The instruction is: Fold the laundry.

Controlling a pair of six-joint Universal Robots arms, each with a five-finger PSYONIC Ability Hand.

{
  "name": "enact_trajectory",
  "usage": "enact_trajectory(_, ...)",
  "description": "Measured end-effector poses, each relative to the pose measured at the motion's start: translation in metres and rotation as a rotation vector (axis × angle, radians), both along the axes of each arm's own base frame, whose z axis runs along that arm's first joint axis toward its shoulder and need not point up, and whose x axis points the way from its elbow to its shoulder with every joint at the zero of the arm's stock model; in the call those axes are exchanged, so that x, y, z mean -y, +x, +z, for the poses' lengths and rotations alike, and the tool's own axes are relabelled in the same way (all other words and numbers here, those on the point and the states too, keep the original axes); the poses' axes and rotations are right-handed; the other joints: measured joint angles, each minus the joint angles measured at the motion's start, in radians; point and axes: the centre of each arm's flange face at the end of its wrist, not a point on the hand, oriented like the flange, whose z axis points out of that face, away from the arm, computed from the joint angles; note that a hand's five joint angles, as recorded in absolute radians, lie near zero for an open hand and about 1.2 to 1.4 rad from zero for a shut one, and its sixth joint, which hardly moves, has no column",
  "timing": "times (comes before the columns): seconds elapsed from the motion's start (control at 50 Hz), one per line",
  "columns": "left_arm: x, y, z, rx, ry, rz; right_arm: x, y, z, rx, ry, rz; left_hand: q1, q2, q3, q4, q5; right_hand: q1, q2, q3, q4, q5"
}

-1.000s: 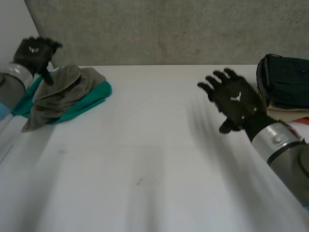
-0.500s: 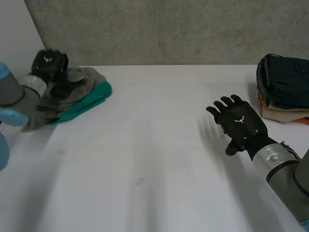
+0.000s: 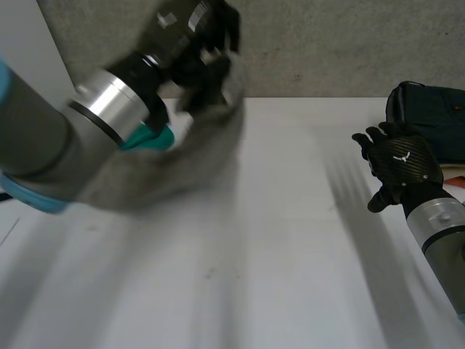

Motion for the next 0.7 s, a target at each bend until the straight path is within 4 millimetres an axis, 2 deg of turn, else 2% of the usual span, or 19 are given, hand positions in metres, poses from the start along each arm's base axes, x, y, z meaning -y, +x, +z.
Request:
enact_trajectory(0.1, -0.013, -0.03, -0.053, 0.078, 0.138, -0.081, 0.003, -0.003, 0.0, 0.039, 0.016, -0.01, -0.008, -0.011, -0.005, -0.005, -0.004, 0.0, 0.0, 0.0, 0.0, 0.0)
enact_trajectory(0.16, -0.024, -0.048, -0.085, 0.125, 0.204, -0.134, 0.004, -0.004, -0.001, 0.048, 0.022, -0.013, -0.447, -0.431, -0.419, -0.433, -0.386, 0.0, 0.0, 0.0, 0.0, 0.0)
enact_trajectory(0.18, -0.027, -0.051, -0.09, 0.132, 0.213, -0.143, 0.004, -0.004, -0.001, 0.048, 0.022, -0.014, -0.447, -0.431, -0.419, -0.433, -0.386, 0.0, 0.0, 0.0, 0.0, 0.0)
enact_trajectory(0.2, -0.032, -0.057, -0.1, 0.149, 0.231, -0.163, 0.004, -0.005, -0.001, 0.049, 0.024, -0.015, -0.763, -0.74, -0.724, -0.745, -0.695, 0.0, 0.0, 0.0, 0.0, 0.0)
enact_trajectory(0.24, -0.038, -0.062, -0.11, 0.166, 0.246, -0.184, 0.004, -0.005, -0.002, 0.048, 0.026, -0.017, -0.913, -0.916, -0.901, -0.923, -0.873, 0.0, 0.0, 0.0, 0.0, 0.0)
enact_trajectory(0.26, -0.041, -0.065, -0.114, 0.174, 0.25, -0.194, 0.005, -0.005, -0.003, 0.047, 0.027, -0.019, -0.919, -0.949, -0.939, -0.958, -0.909, 0.0, 0.0, 0.0, 0.0, 0.0)
enact_trajectory(0.32, -0.043, -0.066, -0.115, 0.179, 0.242, -0.2, 0.005, -0.005, -0.003, 0.045, 0.029, -0.02, -0.919, -0.954, -0.942, -0.962, -0.911, 0.0, 0.0, 0.0, 0.0, 0.0)
enact_trajectory(0.36, -0.037, -0.06, -0.104, 0.17, 0.215, -0.175, 0.005, -0.005, -0.003, 0.043, 0.028, -0.02, -0.919, -0.954, -0.942, -0.962, -0.911, 0.0, 0.0, 0.0, 0.0, 0.0)
enact_trajectory(0.44, -0.018, -0.035, -0.08, 0.154, 0.158, -0.091, 0.004, -0.004, -0.001, 0.039, 0.023, -0.014, -0.919, -0.954, -0.942, -0.962, -0.911, 0.0, 0.0, 0.0, 0.0, 0.0)
enact_trajectory(0.54, 0.007, 0.006, -0.056, 0.17, 0.1, 0.048, -0.004, 0.0, 0.006, 0.006, 0.032, 0.02, -0.919, -0.954, -0.942, -0.962, -0.911, 0.0, 0.0, 0.0, 0.0, 0.0)
enact_trajectory(0.62, 0.023, 0.033, -0.053, 0.221, 0.086, 0.144, -0.022, 0.011, 0.012, -0.061, 0.053, 0.108, -0.919, -0.954, -0.942, -0.962, -0.911, 0.0, 0.0, 0.0, 0.0, 0.0)
enact_trajectory(0.7, 0.039, 0.054, -0.063, 0.306, 0.092, 0.221, -0.045, 0.029, 0.015, -0.15, 0.067, 0.255, -0.919, -0.954, -0.942, -0.962, -0.911, 0.0, 0.0, 0.0, 0.0, 0.0)
